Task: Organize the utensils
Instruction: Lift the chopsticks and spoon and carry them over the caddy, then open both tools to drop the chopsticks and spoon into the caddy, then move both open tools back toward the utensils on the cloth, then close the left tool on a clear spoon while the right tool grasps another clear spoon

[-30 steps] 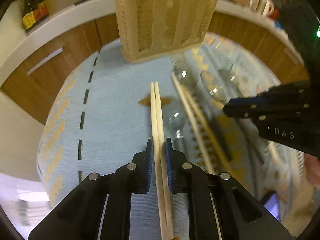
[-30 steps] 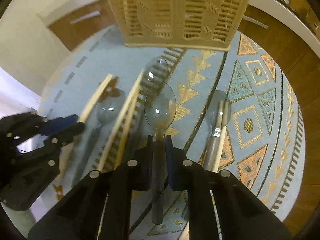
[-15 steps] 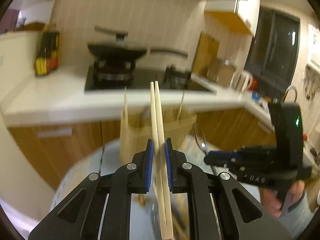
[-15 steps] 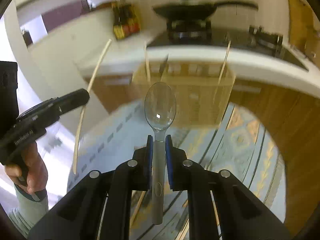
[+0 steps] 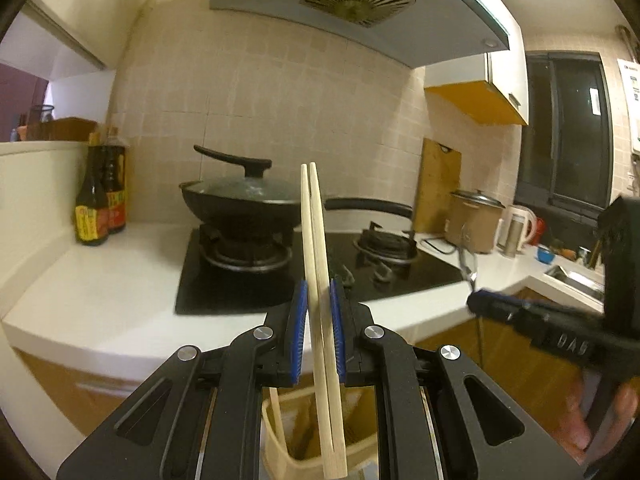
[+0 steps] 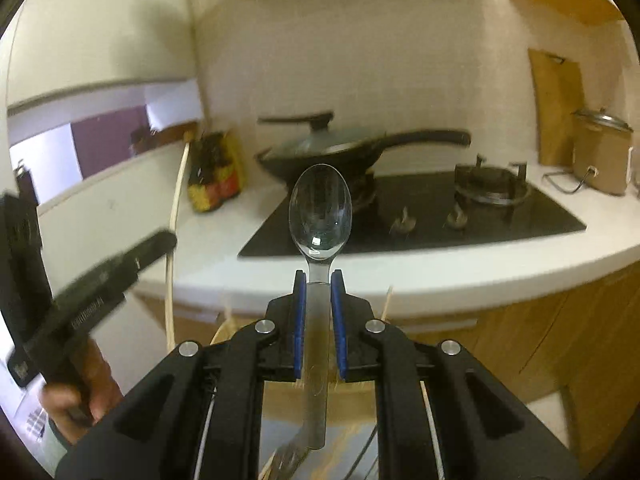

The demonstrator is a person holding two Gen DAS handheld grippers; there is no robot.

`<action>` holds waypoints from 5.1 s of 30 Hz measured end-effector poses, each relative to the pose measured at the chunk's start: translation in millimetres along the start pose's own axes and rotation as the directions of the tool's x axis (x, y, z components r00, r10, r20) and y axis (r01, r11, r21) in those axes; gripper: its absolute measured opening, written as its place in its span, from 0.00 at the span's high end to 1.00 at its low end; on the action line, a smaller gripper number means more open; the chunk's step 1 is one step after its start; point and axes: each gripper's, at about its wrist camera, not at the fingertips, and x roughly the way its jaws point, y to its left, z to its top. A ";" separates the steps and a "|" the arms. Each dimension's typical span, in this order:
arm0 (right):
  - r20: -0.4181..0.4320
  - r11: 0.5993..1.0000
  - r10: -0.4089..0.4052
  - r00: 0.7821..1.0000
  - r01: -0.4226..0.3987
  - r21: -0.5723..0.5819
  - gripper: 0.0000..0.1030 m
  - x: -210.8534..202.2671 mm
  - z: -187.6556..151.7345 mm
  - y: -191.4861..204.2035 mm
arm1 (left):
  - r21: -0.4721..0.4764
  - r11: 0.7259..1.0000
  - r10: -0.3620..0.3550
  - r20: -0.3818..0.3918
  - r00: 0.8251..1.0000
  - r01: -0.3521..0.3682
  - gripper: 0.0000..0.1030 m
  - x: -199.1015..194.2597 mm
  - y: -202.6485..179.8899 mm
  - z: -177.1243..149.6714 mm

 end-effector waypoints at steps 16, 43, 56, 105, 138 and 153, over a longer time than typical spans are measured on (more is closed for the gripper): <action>0.040 0.988 -0.156 0.987 0.157 -0.013 0.90 72.9 -24.6 -21.8 | 0.027 0.995 0.091 0.070 0.993 -0.093 0.90 39.2 5.6 -46.0; -0.114 0.999 -0.034 0.993 0.030 -0.044 0.75 -21.3 -82.0 4.9 | -0.060 0.998 -0.020 -0.038 0.999 0.018 0.56 -49.4 15.9 -66.3; -0.371 0.996 -0.081 0.925 0.089 0.006 0.48 -60.4 -167.9 14.5 | -0.099 0.993 0.033 -0.239 0.971 -0.058 0.45 -124.5 18.8 -124.1; -0.556 0.988 0.026 0.831 0.065 0.143 0.98 -40.4 -247.1 -5.3 | 0.054 0.997 0.072 -0.670 0.739 -0.048 0.89 -64.8 -8.7 -233.2; -0.603 0.987 -0.064 0.795 0.141 0.081 0.58 -18.6 -240.2 -8.1 | -0.125 0.992 -0.071 -0.642 0.763 -0.012 0.79 -70.2 11.1 -232.1; -0.614 0.980 -0.134 0.778 0.195 0.032 0.74 -3.8 -237.8 -4.8 | -0.115 0.993 -0.068 -0.644 0.762 -0.009 0.76 -74.0 11.5 -233.2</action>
